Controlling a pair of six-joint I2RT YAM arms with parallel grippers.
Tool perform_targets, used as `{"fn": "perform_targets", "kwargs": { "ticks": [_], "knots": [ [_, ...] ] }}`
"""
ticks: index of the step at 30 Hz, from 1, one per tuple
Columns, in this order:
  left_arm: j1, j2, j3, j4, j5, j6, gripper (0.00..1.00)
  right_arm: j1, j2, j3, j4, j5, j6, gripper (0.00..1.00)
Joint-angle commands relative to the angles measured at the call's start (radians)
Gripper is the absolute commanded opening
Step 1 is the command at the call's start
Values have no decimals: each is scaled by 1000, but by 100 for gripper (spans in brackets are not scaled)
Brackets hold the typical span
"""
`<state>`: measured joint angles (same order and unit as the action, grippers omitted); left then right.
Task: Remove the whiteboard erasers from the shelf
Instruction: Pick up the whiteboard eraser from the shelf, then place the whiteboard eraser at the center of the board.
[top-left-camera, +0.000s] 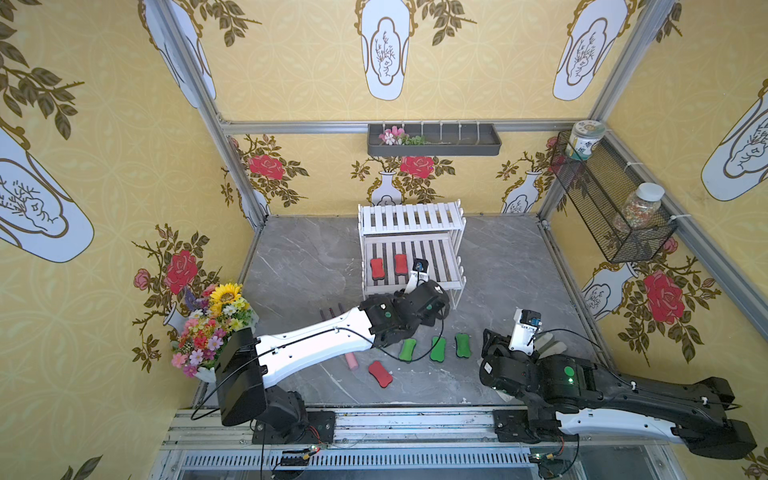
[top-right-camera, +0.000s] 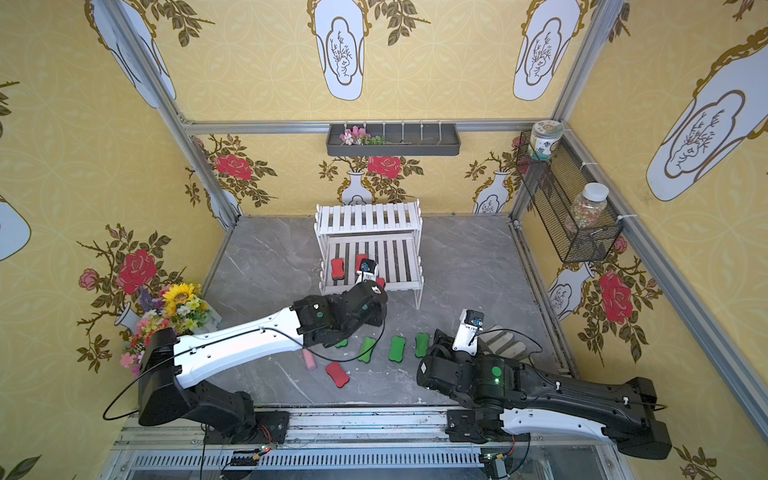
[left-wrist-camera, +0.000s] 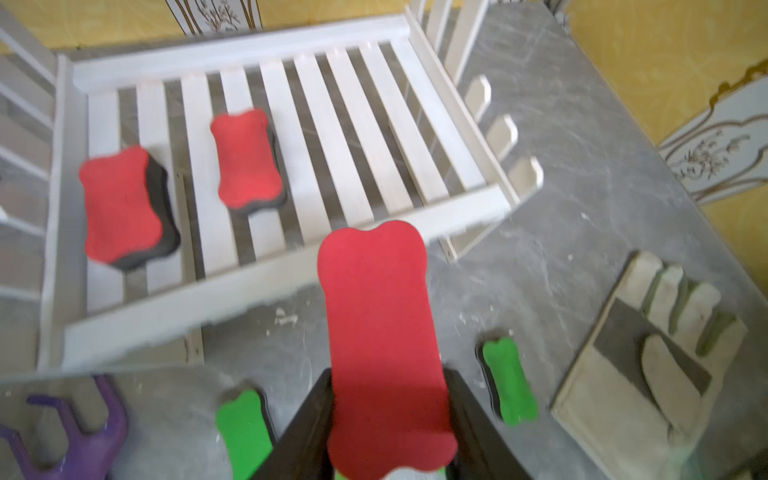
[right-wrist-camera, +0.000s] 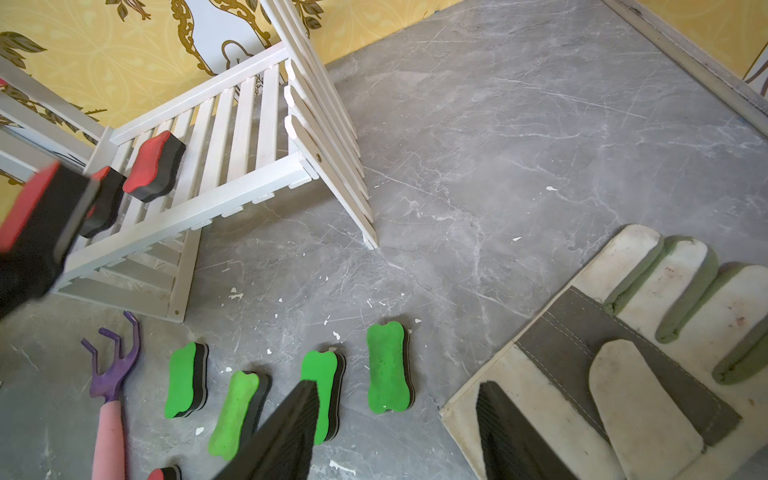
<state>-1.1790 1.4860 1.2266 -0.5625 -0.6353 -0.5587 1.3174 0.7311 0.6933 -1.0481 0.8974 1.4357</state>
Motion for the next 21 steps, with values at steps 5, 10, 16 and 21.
{"fn": "perform_targets", "kwargs": {
  "ticks": [5, 10, 16, 21],
  "knots": [
    [-237, -66, -171, -196, -85, -330, 43, 3, -25, 9, -35, 42, -10, 65],
    [-339, -30, -277, -156, -29, -408, 44, 3, -27, 27, -72, 60, -3, 65],
    [-353, 37, -283, 22, 81, -256, 44, 3, -45, 60, -130, 77, 7, 65],
    [-353, 76, -310, 109, 180, -172, 43, 3, -75, 74, -185, 84, 34, 65]
  ]
}}
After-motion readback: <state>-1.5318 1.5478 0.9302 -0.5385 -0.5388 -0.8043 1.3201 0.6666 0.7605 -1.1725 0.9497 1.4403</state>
